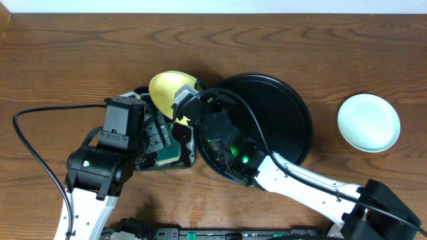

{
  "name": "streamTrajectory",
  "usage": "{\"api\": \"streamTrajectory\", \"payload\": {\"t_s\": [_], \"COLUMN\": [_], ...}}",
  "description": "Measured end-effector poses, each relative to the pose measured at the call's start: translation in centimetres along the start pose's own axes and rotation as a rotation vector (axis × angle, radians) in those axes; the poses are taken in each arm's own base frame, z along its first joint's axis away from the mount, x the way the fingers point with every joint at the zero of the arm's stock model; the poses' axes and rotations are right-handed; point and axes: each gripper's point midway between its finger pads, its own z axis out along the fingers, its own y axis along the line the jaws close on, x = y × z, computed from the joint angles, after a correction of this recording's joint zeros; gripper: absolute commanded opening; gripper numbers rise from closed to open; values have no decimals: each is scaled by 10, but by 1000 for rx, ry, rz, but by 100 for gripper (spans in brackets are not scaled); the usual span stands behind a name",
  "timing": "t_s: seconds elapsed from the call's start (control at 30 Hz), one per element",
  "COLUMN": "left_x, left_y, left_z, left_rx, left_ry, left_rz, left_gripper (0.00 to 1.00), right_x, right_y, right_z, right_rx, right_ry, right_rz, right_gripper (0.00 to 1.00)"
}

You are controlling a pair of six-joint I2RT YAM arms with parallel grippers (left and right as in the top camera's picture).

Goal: Clean dirty plates on tray and stack at the side
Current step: 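Lift the yellow plate with the right gripper and tilt it over the tray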

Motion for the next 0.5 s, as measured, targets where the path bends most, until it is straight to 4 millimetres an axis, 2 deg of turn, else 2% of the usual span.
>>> {"api": "streamTrajectory", "payload": {"t_s": [0.13,0.27,0.4,0.5], "left_x": [0,0,0,0], "left_y": [0,0,0,0], "left_z": [0,0,0,0], "left_rx": [0,0,0,0], "left_ry": [0,1,1,2], "left_rz": [0,0,0,0], "left_gripper": [84,84,84,84], "right_x": [6,23,57,83], "right_y": [2,-4,-17,-32], "right_z": [0,-1,-7,-12], "right_rx": [-7,35,53,-5], "right_ry": [26,102,238,326], "right_rz": [13,1,47,137], "right_gripper": [1,1,1,1]}}
